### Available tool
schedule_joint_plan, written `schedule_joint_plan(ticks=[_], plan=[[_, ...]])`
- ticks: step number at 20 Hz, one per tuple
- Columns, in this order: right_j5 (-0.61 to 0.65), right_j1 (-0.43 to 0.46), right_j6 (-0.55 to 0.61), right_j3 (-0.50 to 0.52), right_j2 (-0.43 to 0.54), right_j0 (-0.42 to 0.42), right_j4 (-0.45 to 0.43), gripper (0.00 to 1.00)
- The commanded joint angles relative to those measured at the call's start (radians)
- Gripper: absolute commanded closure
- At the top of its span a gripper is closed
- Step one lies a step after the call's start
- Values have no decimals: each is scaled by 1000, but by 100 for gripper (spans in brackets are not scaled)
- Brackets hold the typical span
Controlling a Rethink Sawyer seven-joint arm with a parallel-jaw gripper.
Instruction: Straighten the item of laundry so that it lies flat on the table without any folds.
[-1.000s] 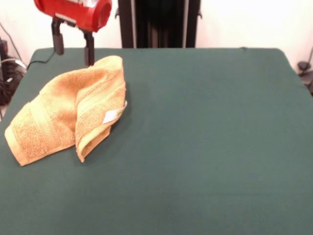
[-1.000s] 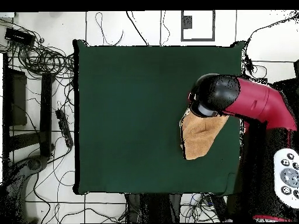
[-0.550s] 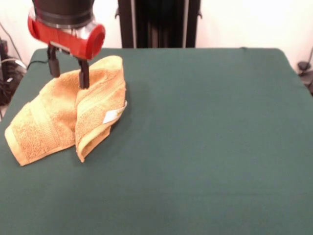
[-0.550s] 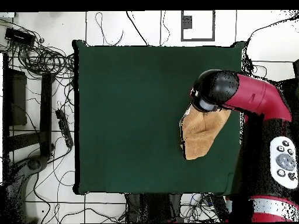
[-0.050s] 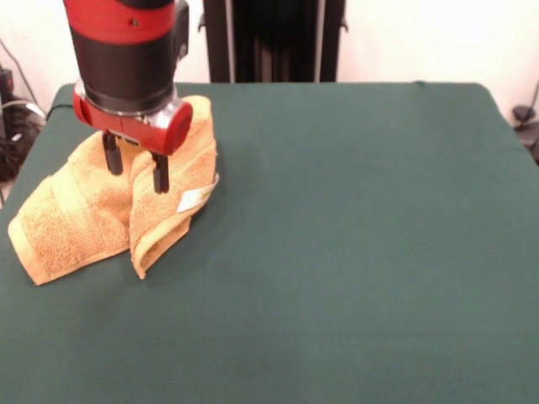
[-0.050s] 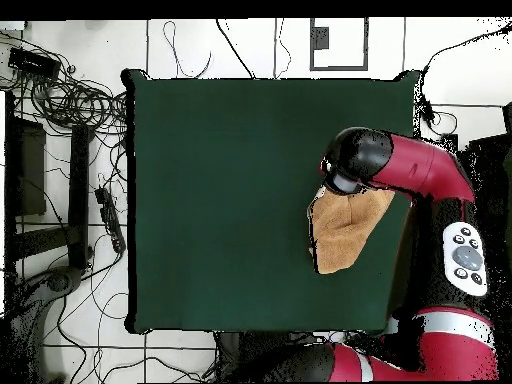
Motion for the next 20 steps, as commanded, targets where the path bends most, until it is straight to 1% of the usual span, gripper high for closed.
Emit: schedule_joint_plan(ticks=[1, 4, 10, 15, 20], plan=[[-69, 37, 28, 46, 129, 26, 30, 0], [-40, 36, 41, 29, 121, 37, 38, 0], [42, 51, 19, -32, 129, 36, 52, 0], [1, 67, 28, -21, 133, 32, 58, 0], [-60, 67, 49, 18, 126, 37, 51, 0]])
